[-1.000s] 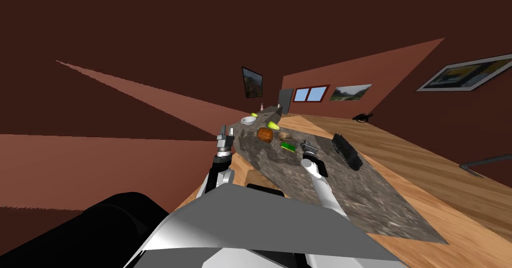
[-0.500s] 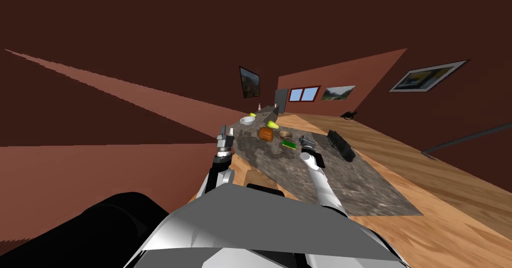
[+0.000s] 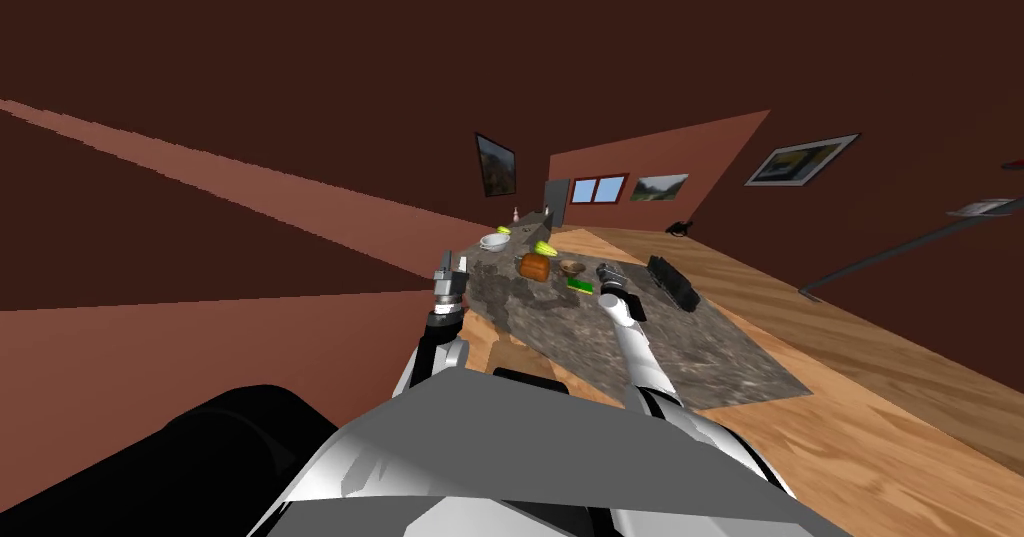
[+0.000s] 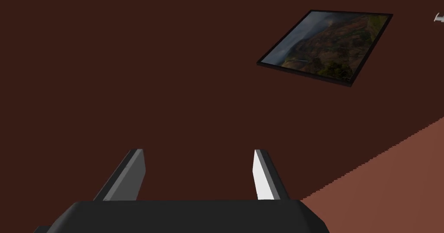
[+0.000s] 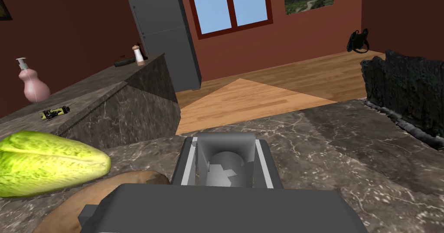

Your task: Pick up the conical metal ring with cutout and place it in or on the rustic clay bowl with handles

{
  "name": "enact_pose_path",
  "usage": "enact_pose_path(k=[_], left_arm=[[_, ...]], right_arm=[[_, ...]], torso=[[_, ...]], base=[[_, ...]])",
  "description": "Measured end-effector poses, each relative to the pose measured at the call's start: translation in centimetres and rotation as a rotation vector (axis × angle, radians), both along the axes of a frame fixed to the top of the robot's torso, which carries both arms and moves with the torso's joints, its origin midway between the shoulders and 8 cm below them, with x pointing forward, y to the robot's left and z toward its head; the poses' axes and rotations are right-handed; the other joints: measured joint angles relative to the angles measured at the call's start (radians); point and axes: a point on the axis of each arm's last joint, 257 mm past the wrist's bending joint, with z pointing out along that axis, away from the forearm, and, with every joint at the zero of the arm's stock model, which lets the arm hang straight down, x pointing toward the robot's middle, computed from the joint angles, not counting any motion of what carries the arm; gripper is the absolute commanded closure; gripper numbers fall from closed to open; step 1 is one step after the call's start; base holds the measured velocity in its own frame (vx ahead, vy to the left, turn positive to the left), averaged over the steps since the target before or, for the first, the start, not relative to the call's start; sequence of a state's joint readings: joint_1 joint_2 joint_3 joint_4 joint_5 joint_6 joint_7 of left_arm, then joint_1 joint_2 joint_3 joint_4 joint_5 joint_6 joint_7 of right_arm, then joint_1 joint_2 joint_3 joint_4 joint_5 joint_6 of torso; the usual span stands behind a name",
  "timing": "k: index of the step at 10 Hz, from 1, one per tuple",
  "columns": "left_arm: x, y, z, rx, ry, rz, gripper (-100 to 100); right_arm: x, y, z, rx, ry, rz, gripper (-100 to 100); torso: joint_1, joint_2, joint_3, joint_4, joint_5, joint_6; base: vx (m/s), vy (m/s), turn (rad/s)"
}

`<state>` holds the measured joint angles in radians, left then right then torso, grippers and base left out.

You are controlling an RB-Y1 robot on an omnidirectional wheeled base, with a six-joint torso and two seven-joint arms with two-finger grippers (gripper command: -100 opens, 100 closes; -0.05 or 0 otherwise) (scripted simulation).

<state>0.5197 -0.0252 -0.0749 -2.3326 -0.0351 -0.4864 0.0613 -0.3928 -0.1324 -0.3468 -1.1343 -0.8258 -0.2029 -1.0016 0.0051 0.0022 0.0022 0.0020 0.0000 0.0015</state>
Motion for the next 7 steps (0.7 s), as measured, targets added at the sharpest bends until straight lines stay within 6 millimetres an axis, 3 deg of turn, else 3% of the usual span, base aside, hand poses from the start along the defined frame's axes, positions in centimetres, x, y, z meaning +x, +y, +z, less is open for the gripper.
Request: enact_pose_path(k=[4,7], left_arm=[[0.0,0.0,0.0,0.0,0.0,0.0,0],[0.0,0.0,0.0,0.0,0.0,0.0,0]], right_arm=[[2.3,0.6,2.7,0.004,-0.018,0.019,100],[4.4,1.9,4.6,-0.021,-0.006,0.052,100]], torso=[[-0.001,-0.001,-0.001,-0.001,0.0,0.001],[0.001,-0.006,-0.004,-0.003,0.002,0.0]], base=[[-0.023,0.082,-0.107],[0.029,0.081,-0.128]])
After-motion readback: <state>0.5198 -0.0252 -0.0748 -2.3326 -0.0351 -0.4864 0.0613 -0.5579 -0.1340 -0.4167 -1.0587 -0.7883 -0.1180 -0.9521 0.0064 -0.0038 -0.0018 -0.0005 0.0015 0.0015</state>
